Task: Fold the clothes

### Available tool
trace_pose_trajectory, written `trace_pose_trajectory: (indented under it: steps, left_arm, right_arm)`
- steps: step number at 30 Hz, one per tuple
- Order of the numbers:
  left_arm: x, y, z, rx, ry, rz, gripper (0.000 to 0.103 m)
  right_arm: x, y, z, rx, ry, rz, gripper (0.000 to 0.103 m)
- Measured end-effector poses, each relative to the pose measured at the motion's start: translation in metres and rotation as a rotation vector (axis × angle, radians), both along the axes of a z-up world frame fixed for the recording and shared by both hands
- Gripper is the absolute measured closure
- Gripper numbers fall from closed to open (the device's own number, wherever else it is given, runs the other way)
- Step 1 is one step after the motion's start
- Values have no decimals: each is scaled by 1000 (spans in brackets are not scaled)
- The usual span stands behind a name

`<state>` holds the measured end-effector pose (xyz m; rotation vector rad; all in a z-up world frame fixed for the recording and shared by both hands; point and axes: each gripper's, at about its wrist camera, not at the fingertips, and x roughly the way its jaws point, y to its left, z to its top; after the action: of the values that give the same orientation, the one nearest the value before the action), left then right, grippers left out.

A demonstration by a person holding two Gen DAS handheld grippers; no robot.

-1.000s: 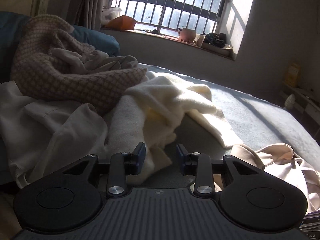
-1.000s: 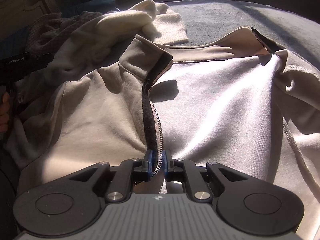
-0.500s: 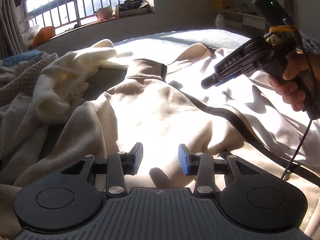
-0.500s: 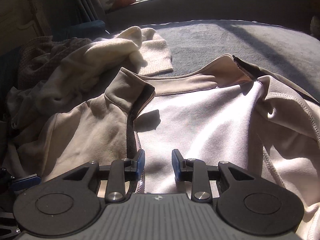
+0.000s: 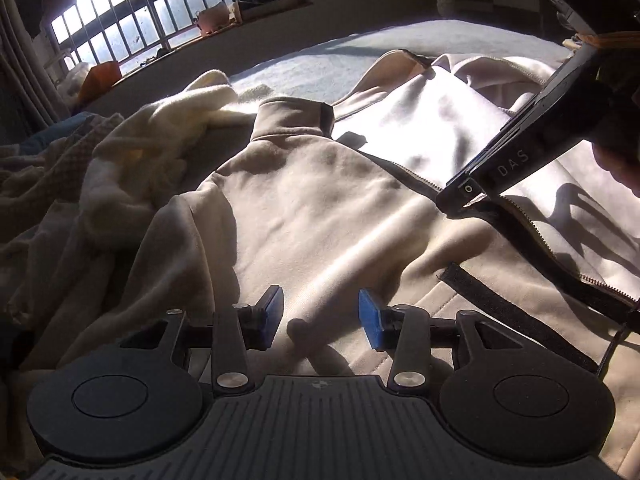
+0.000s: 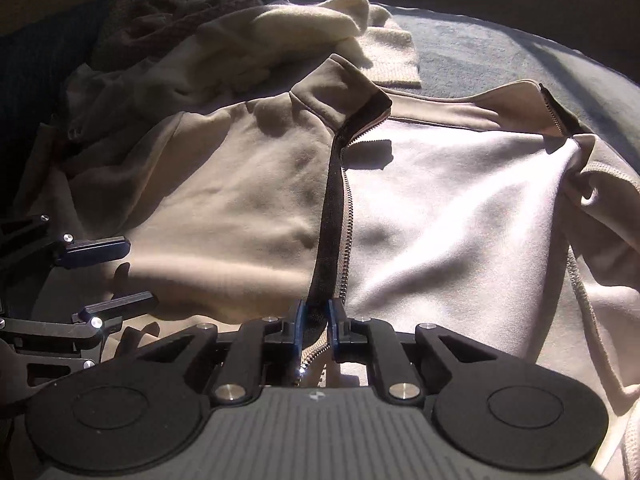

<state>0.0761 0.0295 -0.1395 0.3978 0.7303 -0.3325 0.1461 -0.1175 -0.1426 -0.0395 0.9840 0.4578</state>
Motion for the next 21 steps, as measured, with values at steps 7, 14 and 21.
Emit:
trace_pose_trajectory:
  steps: [7,14,21]
  left_arm:
    - [-59,8,0,-52,230,-81,59]
    - [-89,22,4,-142,278,-5,59]
    - [-105,51,14,-294,336,12,59]
  right_arm:
    - [-3,11,-9,-5,48,52,91]
    - [-14,2,26,79,-38,29,90]
    - [-52,-57,60,338,198,45,87]
